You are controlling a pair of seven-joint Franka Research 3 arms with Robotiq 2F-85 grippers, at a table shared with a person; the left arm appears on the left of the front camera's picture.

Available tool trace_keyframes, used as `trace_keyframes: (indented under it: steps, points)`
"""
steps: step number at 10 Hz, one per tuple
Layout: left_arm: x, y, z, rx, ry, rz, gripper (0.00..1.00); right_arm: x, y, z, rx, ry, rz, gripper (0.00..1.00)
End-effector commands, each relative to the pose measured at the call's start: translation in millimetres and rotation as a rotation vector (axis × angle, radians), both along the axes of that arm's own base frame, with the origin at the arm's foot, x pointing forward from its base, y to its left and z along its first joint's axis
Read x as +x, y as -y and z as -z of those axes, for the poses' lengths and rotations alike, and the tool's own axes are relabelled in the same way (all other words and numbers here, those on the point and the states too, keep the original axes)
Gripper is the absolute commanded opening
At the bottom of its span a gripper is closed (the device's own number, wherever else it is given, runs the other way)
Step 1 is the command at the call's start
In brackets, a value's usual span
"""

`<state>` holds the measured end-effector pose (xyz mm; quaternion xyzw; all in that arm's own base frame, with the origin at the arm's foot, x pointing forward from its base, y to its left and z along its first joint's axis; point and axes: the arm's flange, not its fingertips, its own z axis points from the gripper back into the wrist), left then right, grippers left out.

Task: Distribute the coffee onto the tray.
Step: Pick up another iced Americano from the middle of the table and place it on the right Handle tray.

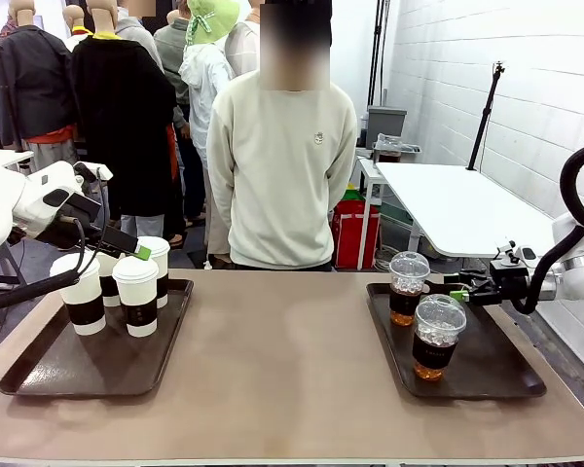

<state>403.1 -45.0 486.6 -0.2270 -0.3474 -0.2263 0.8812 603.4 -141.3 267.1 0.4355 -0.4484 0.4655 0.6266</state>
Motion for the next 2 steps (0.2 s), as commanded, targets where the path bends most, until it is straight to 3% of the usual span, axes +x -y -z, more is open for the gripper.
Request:
trace_keyframes:
  steps: [1, 2]
  points:
    - [2.4, -1.1, 1.9, -0.015, 0.002, 0.006, 1.00, 1.3, -2.4, -1.6, 0.000, 0.003, -0.005, 1.00]
    - [2.4, -1.1, 1.9, -0.015, 0.002, 0.006, 1.00, 1.3, -2.4, -1.6, 0.000, 0.003, -0.005, 1.00]
